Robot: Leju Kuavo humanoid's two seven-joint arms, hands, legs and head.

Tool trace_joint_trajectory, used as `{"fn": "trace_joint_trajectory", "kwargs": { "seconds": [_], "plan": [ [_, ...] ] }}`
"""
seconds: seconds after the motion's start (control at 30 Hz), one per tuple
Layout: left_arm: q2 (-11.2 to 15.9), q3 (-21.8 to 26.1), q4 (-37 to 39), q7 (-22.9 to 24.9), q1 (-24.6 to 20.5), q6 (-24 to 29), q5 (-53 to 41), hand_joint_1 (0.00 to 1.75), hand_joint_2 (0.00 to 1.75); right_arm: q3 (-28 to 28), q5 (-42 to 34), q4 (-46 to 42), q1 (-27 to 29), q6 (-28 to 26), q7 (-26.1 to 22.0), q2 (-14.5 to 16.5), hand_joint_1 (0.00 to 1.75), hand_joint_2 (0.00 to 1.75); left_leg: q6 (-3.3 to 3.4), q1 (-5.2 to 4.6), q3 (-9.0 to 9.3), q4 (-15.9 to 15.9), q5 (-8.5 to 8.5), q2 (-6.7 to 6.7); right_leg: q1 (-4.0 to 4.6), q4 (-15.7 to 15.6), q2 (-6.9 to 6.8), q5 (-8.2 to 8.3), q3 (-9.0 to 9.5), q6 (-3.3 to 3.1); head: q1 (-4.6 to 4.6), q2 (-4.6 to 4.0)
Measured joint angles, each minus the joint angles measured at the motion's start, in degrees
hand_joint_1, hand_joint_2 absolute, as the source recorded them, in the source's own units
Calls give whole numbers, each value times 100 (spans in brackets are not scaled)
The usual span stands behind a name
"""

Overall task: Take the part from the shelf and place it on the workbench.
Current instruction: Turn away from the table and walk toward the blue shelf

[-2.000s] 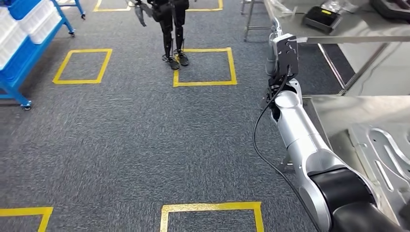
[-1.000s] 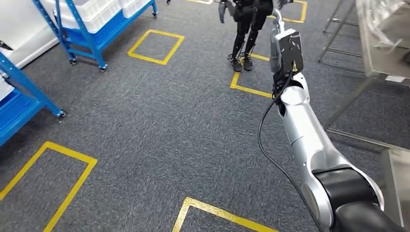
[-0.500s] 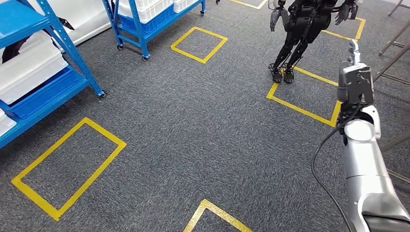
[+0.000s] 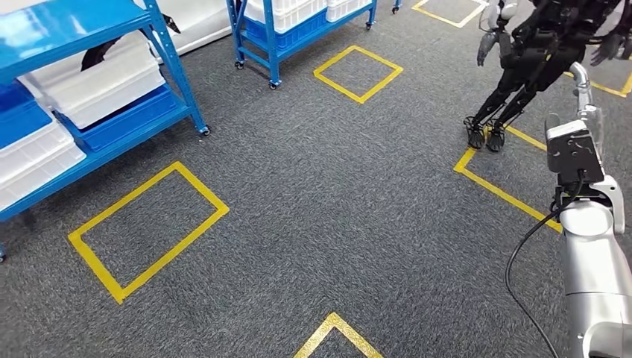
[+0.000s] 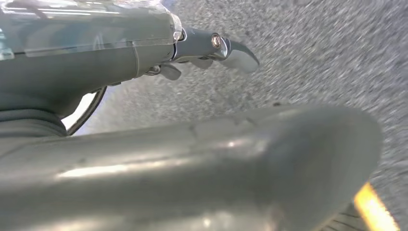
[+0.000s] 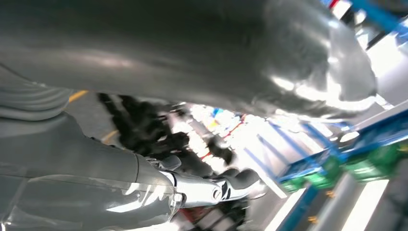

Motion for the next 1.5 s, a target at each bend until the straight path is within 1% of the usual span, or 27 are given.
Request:
{"fn": "trace_joint_trajectory", "kwargs": {
  "seconds": [0.07,0.1,0.13,0.2,0.27,0.3,0.33,0.43,0.5,0.57,0.6,0.63,0.73,0.8,0.83,0.87,0.93,1.0,1.03,1.1,1.17,1.23,1.3,1.33,1.4,1.47,1.5],
  "plan": [
    [63,3,-7,-110,-4,9,40,0,0,118,19,50,-132,-9,-24,36,0,0,72,-10,-5,-28,38,-164,-15,5,-96,-22,18,72,-1,0],
    [89,5,-11,-150,-4,9,51,0,0,173,25,68,-166,-22,-34,57,0,0,108,-5,7,-55,60,-237,-36,38,-30,-62,20,103,0,0],
    [111,7,-16,-195,-8,5,70,0,0,213,26,75,-169,-54,-48,74,0,0,144,4,20,-82,82,-308,-61,158,114,-156,-19,126,1,0],
    [144,13,-22,-305,-27,-41,106,0,0,249,-11,34,-32,-177,-75,92,0,0,189,13,35,-108,109,-467,-96,761,501,-493,-284,149,3,0],
    [163,16,-24,-392,-36,-114,90,0,0,243,-86,-101,303,-314,-115,95,0,0,204,8,35,-100,113,-662,-102,1484,668,-762,-656,161,3,0],
    [167,16,-24,-409,-30,-141,65,0,0,228,-128,-187,497,-362,-139,95,0,0,205,5,35,-92,112,-762,-103,1628,689,-751,-755,162,3,0],
    [172,16,-24,-428,-21,-161,46,0,0,198,-176,-267,669,-392,-162,94,0,0,202,3,36,-77,108,-858,-105,1536,703,-622,-748,155,3,0],
    [200,17,-24,-526,-4,-215,19,0,0,-39,-376,-469,987,-428,-209,34,0,0,162,-1,21,-9,73,-1102,-117,474,956,-56,-329,113,3,0],
    [236,15,-24,-597,-17,-255,-11,0,0,-299,-514,-639,1206,-415,-193,-76,0,0,113,6,-13,15,64,-1245,-107,118,1081,29,-169,93,3,0],
    [279,8,-24,-654,-10,-320,-43,0,0,-598,-590,-921,1495,-359,-102,-168,0,0,40,19,-41,-8,76,-1387,-90,90,958,27,-141,50,3,0],
    [301,4,-24,-674,1,-360,-57,0,0,-734,-596,-1074,1600,-320,-39,-191,0,0,8,13,-47,3,60,-1352,-93,62,889,37,-123,13,3,0],
    [321,1,-24,-682,6,-404,-74,0,0,-854,-577,-1225,1688,-273,39,-209,0,0,-24,-2,-82,83,-9,-1204,-101,29,820,49,-104,-27,1,0],
    [339,-23,-23,-554,-42,-473,-150,0,0,-1090,-419,-1543,1890,-136,271,-307,0,0,-77,-5,-468,970,-522,-571,-85,-20,600,54,-70,-104,-4,0],
    [316,-49,-22,-380,-63,-475,-183,0,0,-1184,-336,-1668,1981,-49,379,-384,0,0,-99,27,-721,1543,-730,-461,-67,-18,441,43,-62,-117,-4,0],
    [296,-57,-22,-280,-59,-475,-199,0,0,-1213,-335,-1716,2020,-16,406,-415,0,0,-104,36,-706,1546,-685,-442,-65,-17,371,37,-56,-114,-4,0],
    [273,-63,-22,-173,-53,-479,-224,0,0,-1245,-371,-1773,2101,1,414,-444,0,0,-103,39,-571,1319,-546,-409,-64,-17,299,28,-40,-103,-4,0],
    [224,-102,-22,36,-32,-503,-307,0,0,-1360,-522,-1947,2392,-2,383,-505,0,0,-66,17,-114,516,-233,-162,-50,-12,140,-6,10,-62,-3,0],
    [175,-145,-22,170,-14,-509,-349,0,0,-1511,-665,-2123,2650,-34,298,-536,0,0,8,-20,153,14,-103,42,-23,1,-11,-42,51,-9,-3,0],
    [151,-152,-22,207,-6,-491,-331,0,0,-1562,-698,-2180,2713,-59,243,-537,0,0,46,-39,164,-40,-107,45,-15,3,-74,-50,63,20,-3,0],
    [105,-151,-22,228,12,-444,-253,0,0,-1580,-674,-2219,2743,-117,123,-508,0,0,117,-40,162,-77,-71,-100,-33,-9,-145,-59,97,86,-3,0],
    [60,-148,-22,193,10,-411,-195,0,0,-1510,-579,-2193,2705,-180,18,-452,0,0,187,-19,196,-143,-12,-231,-72,132,126,-193,64,147,-1,0],
    [27,-145,-22,112,-19,-393,-174,0,0,-1405,-490,-2102,2606,-237,-47,-396,0,0,230,-11,197,-172,34,-360,-102,727,527,-549,-205,180,-1,0],
    [10,-144,-22,-22,-47,-388,-156,0,0,-1265,-410,-1954,2489,-274,-79,-320,0,0,245,-22,171,-163,53,-509,-108,1460,656,-834,-567,191,-2,0],
    [5,-144,-22,-97,-53,-391,-146,0,0,-1181,-372,-1878,2432,-283,-88,-276,0,0,245,-27,164,-154,60,-591,-109,1609,669,-824,-650,190,-2,0],
    [-4,-144,-22,-224,-60,-398,-132,0,0,-1014,-316,-1730,2263,-282,-102,-197,0,0,231,-30,160,-123,65,-761,-113,1209,725,-476,-481,165,-2,0],
    [-21,-144,-22,-311,-78,-400,-127,0,0,-864,-283,-1565,2004,-263,-104,-150,0,0,199,-32,132,-73,64,-910,-130,428,979,-133,-130,121,-2,0],
    [-31,-144,-22,-345,-93,-400,-125,0,0,-800,-273,-1477,1867,-246,-98,-138,0,0,169,-31,101,-56,70,-974,-131,181,1083,-62,-25,103,-2,0]
  ]
}}
